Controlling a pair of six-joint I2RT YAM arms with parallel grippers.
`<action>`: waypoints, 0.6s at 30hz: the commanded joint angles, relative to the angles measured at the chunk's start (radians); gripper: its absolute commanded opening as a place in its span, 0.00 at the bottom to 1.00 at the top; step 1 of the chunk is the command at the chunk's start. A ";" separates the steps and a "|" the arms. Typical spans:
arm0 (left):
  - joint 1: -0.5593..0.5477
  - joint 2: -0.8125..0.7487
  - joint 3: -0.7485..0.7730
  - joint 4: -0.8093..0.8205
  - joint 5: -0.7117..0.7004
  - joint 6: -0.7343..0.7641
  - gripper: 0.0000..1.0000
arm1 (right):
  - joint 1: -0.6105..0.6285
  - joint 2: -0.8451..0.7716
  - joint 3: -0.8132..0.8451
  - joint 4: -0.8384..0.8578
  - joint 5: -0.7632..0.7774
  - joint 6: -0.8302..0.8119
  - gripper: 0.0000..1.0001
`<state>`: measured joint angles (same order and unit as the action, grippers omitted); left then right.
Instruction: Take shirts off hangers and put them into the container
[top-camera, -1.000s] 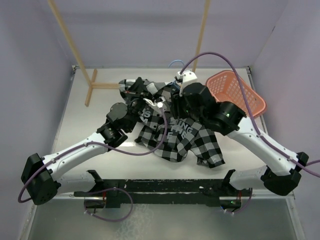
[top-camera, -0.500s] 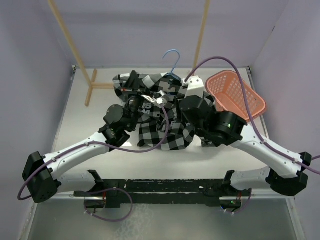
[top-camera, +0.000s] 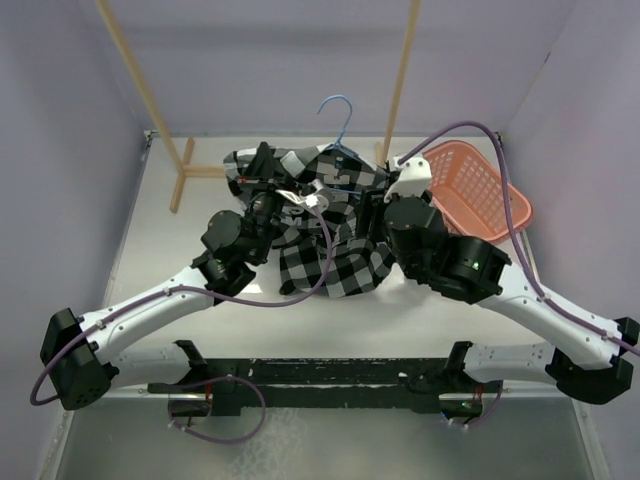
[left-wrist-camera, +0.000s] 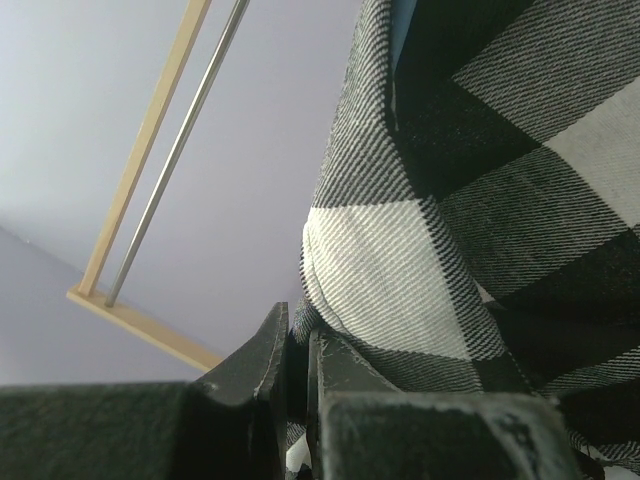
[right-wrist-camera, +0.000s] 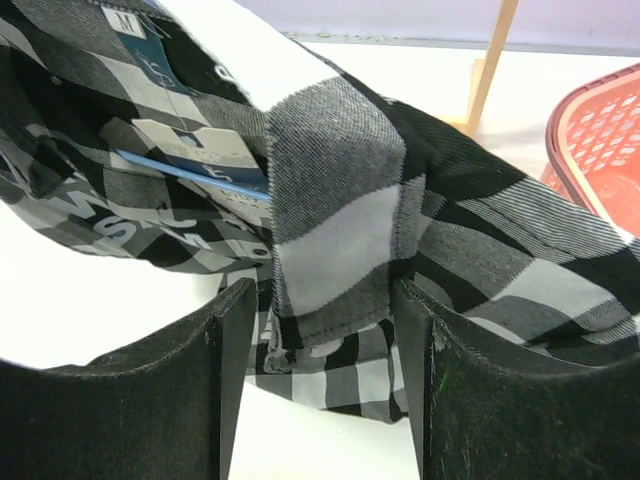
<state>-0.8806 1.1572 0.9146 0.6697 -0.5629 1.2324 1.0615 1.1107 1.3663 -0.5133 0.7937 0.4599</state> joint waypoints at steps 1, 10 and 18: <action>-0.011 -0.035 0.045 0.074 -0.008 -0.047 0.00 | 0.003 0.027 0.014 0.087 0.005 0.000 0.60; -0.012 -0.031 0.043 0.074 -0.016 -0.042 0.00 | 0.005 0.102 0.081 0.003 0.056 0.017 0.47; -0.012 -0.019 0.007 0.114 -0.048 0.007 0.00 | 0.008 0.012 0.126 -0.142 0.231 -0.025 0.00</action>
<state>-0.8867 1.1572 0.9142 0.6651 -0.5827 1.2247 1.0626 1.2076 1.4155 -0.5686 0.8680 0.4606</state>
